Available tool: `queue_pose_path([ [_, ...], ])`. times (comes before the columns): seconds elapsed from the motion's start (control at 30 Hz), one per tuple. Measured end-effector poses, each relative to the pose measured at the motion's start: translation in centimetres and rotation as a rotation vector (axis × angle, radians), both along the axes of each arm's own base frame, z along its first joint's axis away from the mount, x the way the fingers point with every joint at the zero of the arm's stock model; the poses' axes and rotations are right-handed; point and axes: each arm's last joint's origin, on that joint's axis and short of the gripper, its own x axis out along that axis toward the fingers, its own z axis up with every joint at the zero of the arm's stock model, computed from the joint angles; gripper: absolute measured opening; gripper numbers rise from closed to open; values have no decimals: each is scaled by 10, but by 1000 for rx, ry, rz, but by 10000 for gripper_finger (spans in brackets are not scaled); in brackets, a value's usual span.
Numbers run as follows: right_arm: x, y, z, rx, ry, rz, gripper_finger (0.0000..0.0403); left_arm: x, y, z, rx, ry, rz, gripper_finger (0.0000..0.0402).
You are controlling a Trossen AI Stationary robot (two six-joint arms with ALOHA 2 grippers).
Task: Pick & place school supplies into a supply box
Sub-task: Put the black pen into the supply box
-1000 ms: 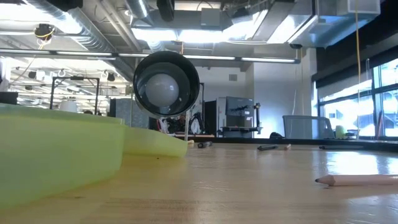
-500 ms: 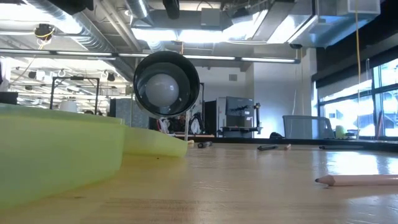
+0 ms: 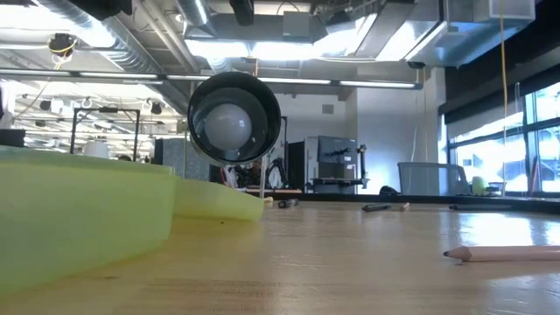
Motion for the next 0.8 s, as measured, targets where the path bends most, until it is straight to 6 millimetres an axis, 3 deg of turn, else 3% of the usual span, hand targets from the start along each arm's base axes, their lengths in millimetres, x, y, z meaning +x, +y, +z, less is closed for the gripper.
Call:
queue_pose_path([
  [0.2, -12, -3, 4, -21, 77, 56, 156, -1, -2, -5, 9, 76, -81, 23],
  [0.43, -50, -6, 16, 41, 247, 154, 192, -12, -15, -24, 40, 397, -223, 23],
  [0.67, -72, 3, -6, 49, 535, 184, 194, -36, -42, -44, 146, 896, -341, 23],
  [0.8, -77, 13, -24, -13, 672, 198, 194, -51, -54, -49, 125, 1081, -384, 23],
])
